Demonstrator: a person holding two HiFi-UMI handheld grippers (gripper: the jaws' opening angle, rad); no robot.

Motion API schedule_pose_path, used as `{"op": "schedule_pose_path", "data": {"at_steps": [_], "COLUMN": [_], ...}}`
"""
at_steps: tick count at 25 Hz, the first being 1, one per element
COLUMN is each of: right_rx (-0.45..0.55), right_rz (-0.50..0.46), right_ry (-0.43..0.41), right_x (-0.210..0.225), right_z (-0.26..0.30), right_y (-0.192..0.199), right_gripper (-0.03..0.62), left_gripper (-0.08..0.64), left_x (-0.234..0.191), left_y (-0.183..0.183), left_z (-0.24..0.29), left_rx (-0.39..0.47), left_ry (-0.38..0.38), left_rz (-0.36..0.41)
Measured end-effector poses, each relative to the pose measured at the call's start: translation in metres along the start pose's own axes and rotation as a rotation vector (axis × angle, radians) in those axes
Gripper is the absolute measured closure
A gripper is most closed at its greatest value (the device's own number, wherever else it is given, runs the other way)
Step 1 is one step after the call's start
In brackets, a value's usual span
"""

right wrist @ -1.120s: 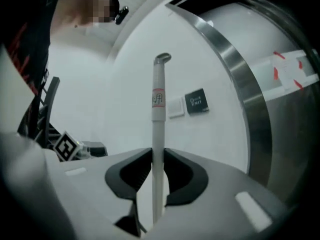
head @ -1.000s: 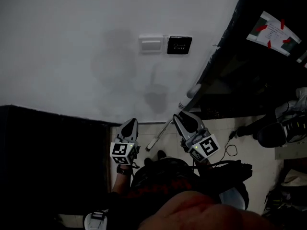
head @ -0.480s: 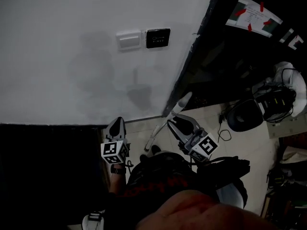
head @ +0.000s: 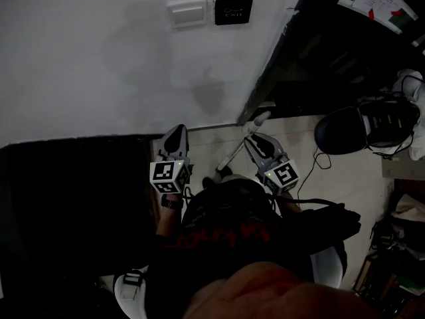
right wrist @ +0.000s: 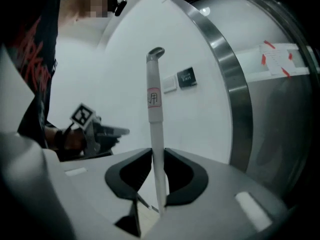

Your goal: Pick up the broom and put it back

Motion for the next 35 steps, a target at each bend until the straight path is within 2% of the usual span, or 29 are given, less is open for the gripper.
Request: {"op": "schedule_pose_path", "data": {"at_steps": [3,5,9,12,15,17,20,23,25,26,28,29,31,35], "right_rx": [-0.144,-0.235,-0.421,-0.535,-0.596,-0.599,-0.558,-0.556,-0.534,-0.517,-0.472,-0.443,-0.389,-0.288], "right_rz": [-0.004,0.012,0.015,0.091,0.151,0.164,0.114,0.107,0.099,0.111,0.160,0.188,0.219,0.199], "right_ry": [0.061,0.068,-0.029,-0.043,-0.010,0.031,0.065,0.067,0.111,0.132,0.166,0.177,0.181,0.187], "right_x": [0.007,0.018,0.025,0.052,0.079,0.098,0.131,0.124,0.128,0.132,0.134,0.132,0.120,0.068], "right_z": [0.019,0.034,0.072,0.099,0.132,0.156,0.203,0.250,0.268,0.272,0.272,0.268,0.255,0.195], "right_y": [0.071,0.116,0.205,0.251,0.275,0.283,0.277,0.272,0.264,0.262,0.256,0.251,0.241,0.219], "right_gripper": [0.517,0.518,0.520,0.520,0.521,0.522,0.522,0.520,0.517,0.513,0.351,0.334,0.346,0.409], "left_gripper": [0.555,0.555,0.555,0.555,0.555,0.554,0.554,0.554,0.554,0.555,0.554,0.554,0.554,0.554], "left_x": [-0.002,-0.005,-0.013,-0.006,-0.003,-0.003,0.001,0.000,-0.001,-0.001,0.000,0.001,0.002,0.017], "left_y": [0.000,-0.001,0.011,0.019,0.025,0.030,0.042,0.052,0.060,0.063,0.065,0.068,0.072,0.086], "left_z": [-0.016,-0.024,-0.063,-0.080,-0.091,-0.096,-0.112,-0.159,-0.177,-0.182,-0.192,-0.197,-0.206,-0.228], "left_rx": [-0.007,0.001,-0.022,-0.044,-0.069,-0.091,-0.112,-0.152,-0.161,-0.158,-0.152,-0.149,-0.136,-0.102], "left_ry": [-0.040,-0.077,-0.193,-0.283,-0.368,-0.408,-0.502,-0.625,-0.654,-0.658,-0.651,-0.636,-0.600,-0.518], "left_rz": [0.002,0.002,-0.020,-0.031,-0.036,-0.045,-0.066,-0.100,-0.124,-0.127,-0.124,-0.119,-0.105,-0.079]}}
Point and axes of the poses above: the fingertips, and each gripper's own axes: z forward along the fingers, x to its right, y out of its underside, the point moved 10 cm from there along -z, backward along the fingers, and after that the axes turned 3 degrees about -y, right-handed, at the moved point
